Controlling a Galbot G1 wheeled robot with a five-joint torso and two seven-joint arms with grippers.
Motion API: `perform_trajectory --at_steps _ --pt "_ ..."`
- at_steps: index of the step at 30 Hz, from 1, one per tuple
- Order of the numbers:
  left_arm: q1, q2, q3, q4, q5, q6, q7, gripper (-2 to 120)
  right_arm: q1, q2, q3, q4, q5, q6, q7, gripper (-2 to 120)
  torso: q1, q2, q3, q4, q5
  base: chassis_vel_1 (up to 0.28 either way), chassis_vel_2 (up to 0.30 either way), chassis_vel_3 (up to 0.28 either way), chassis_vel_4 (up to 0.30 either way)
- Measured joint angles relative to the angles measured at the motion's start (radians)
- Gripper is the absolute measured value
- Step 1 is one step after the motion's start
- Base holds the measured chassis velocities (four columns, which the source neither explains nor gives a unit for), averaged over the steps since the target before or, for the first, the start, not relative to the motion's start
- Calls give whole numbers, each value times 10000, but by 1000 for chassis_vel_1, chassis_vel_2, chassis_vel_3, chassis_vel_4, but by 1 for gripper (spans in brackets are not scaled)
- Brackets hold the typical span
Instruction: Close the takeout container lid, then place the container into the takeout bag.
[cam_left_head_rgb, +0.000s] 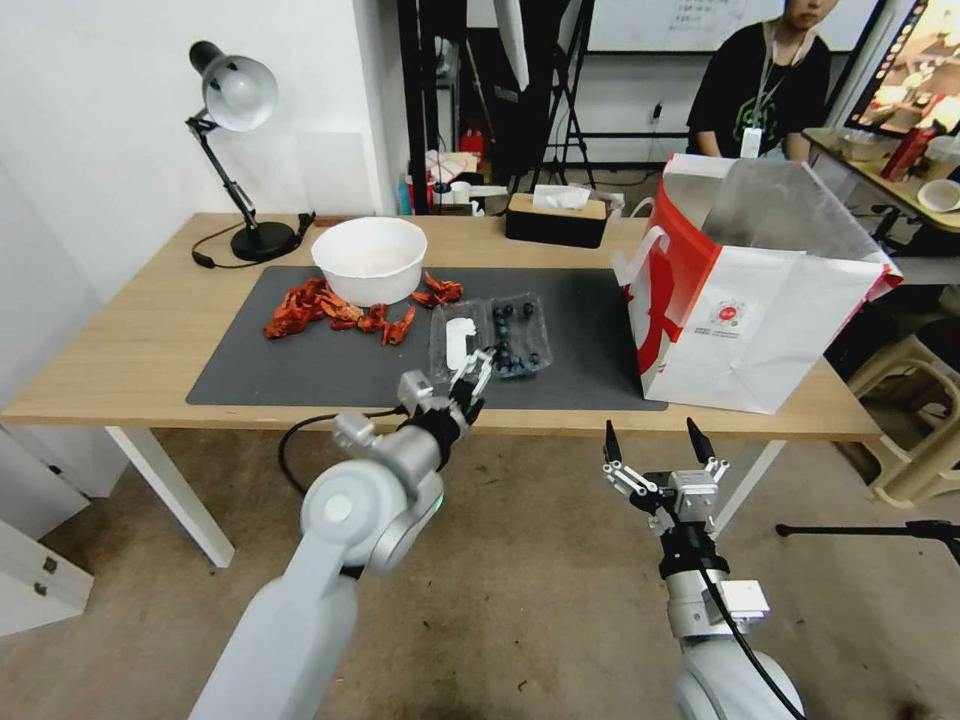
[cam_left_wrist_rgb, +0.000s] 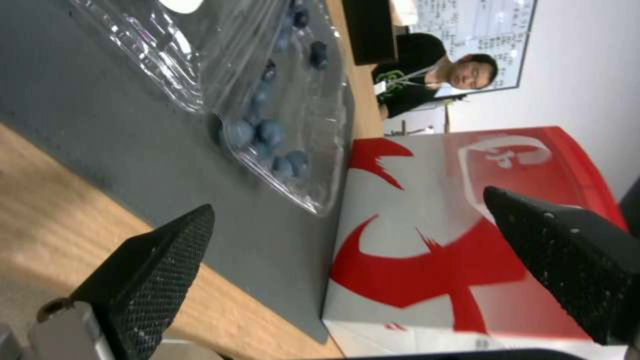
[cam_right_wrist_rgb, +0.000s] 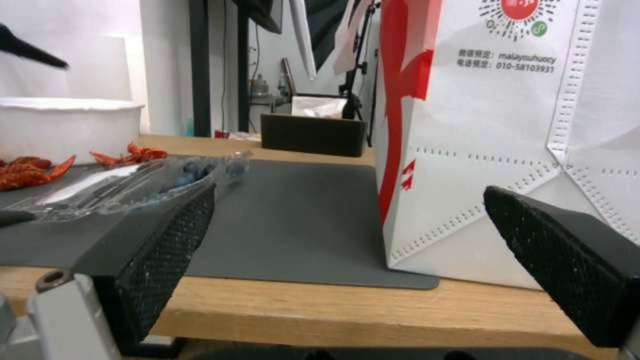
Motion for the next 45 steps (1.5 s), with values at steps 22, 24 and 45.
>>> perform_trajectory --at_steps 22,24,45 --pt "-992 -330 -13 1777 833 -563 109 100 132 15 69 -4 32 -41 54 100 -3 1 -2 -2 -2 0 0 0 0" --pt "-990 -272 44 1866 1225 -644 329 100 131 18 69 -4 34 -41 57 100 -4 1 -3 -3 -3 0 0 0 0" --pt "-383 450 1220 2113 6616 -1963 3008 100 7 83 15 29 -58 50 9 100 -1 0 1 2 0 0 0 0 0"
